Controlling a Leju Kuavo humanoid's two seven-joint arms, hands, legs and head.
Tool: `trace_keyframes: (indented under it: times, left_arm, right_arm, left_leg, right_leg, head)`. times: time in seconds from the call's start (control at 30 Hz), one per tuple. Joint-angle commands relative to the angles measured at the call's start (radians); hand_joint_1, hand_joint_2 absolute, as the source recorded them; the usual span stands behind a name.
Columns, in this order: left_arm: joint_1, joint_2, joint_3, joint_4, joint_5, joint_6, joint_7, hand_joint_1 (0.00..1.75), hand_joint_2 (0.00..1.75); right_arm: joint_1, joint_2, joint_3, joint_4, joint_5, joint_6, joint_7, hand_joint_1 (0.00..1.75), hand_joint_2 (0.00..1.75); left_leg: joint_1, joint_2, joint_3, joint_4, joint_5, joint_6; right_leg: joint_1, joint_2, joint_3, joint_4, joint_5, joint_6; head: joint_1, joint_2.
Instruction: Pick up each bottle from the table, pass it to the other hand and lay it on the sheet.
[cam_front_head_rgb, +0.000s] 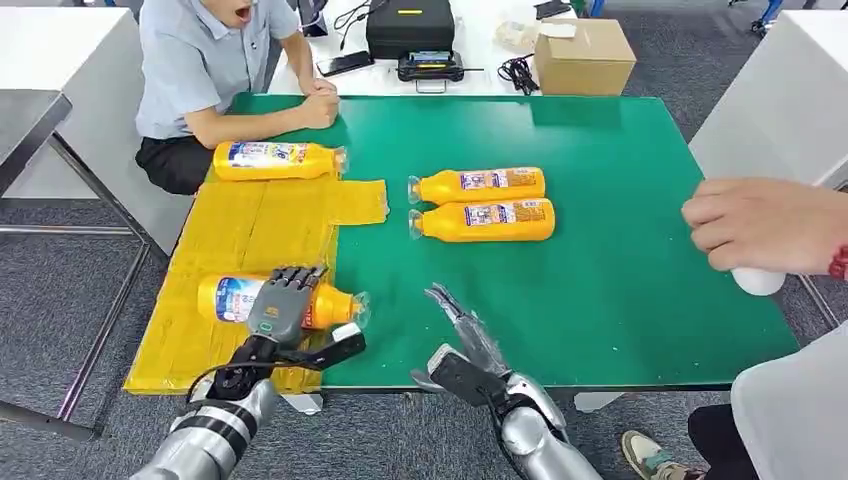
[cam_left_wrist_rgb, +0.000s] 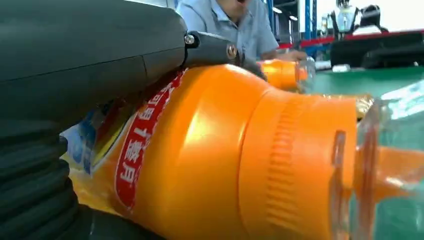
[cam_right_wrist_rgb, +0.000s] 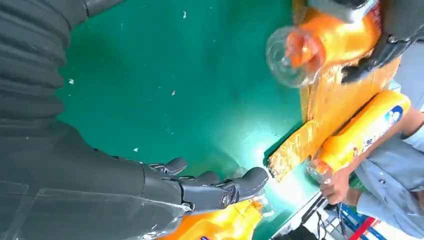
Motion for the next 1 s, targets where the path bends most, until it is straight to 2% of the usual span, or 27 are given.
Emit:
trace_keyframes:
  times: [0.03, 0.17, 0.23, 0.27, 0.63, 1.0]
  left_arm:
    - [-0.061, 0.027, -0.059, 0.172, 0.013, -0.097, 0.052, 0.14, 1.75]
    - [-0.064, 0.029, -0.060, 0.183, 0.018, -0.121, 0.062, 0.09, 1.75]
    - [-0.069, 0.031, -0.068, 0.193, 0.016, -0.150, 0.075, 0.00, 1.75]
    - [-0.073, 0.029, -0.067, 0.201, 0.020, -0.169, 0.078, 0.03, 1.75]
    - [-0.083, 0.029, -0.083, 0.234, 0.080, -0.389, 0.070, 0.00, 1.75]
    - [-0.098, 0.030, -0.090, 0.237, 0.111, -0.440, 0.055, 0.00, 1.75]
  right_arm:
    - [-0.040, 0.014, -0.026, 0.071, 0.001, 0.009, 0.001, 0.00, 1.75]
    - [-0.043, 0.017, -0.029, 0.077, 0.002, 0.011, 0.002, 0.00, 1.75]
    - [-0.043, 0.019, -0.034, 0.083, 0.003, 0.012, 0.002, 0.00, 1.75]
    - [-0.043, 0.019, -0.035, 0.085, 0.005, 0.012, 0.003, 0.00, 1.75]
    - [-0.053, 0.022, -0.057, 0.098, 0.033, 0.024, 0.005, 0.00, 1.75]
    - [-0.066, 0.024, -0.064, 0.107, 0.042, 0.028, 0.000, 0.00, 1.75]
  left_leg:
    - [0.002, 0.003, 0.004, 0.000, -0.001, -0.002]
    - [0.001, 0.003, 0.008, -0.001, 0.000, -0.002]
    - [0.001, 0.004, 0.009, -0.001, 0.000, -0.002]
    - [0.001, 0.004, 0.010, -0.001, 0.000, -0.002]
    - [0.001, 0.004, 0.017, -0.002, 0.000, -0.002]
    - [0.000, 0.003, 0.019, -0.002, 0.000, -0.001]
  right_leg:
    - [0.002, 0.002, 0.004, -0.001, 0.000, -0.003]
    - [0.001, 0.003, 0.007, -0.001, 0.001, -0.002]
    - [0.001, 0.004, 0.009, -0.001, 0.001, -0.003]
    - [0.001, 0.003, 0.010, -0.001, 0.001, -0.003]
    - [0.001, 0.004, 0.016, -0.002, 0.001, -0.003]
    - [0.000, 0.003, 0.019, -0.001, 0.001, -0.002]
  head:
    - [0.000, 0.000]
    - [0.000, 0.000]
    - [0.000, 0.000]
    - [0.000, 0.000]
    - [0.000, 0.000]
    - [0.000, 0.000]
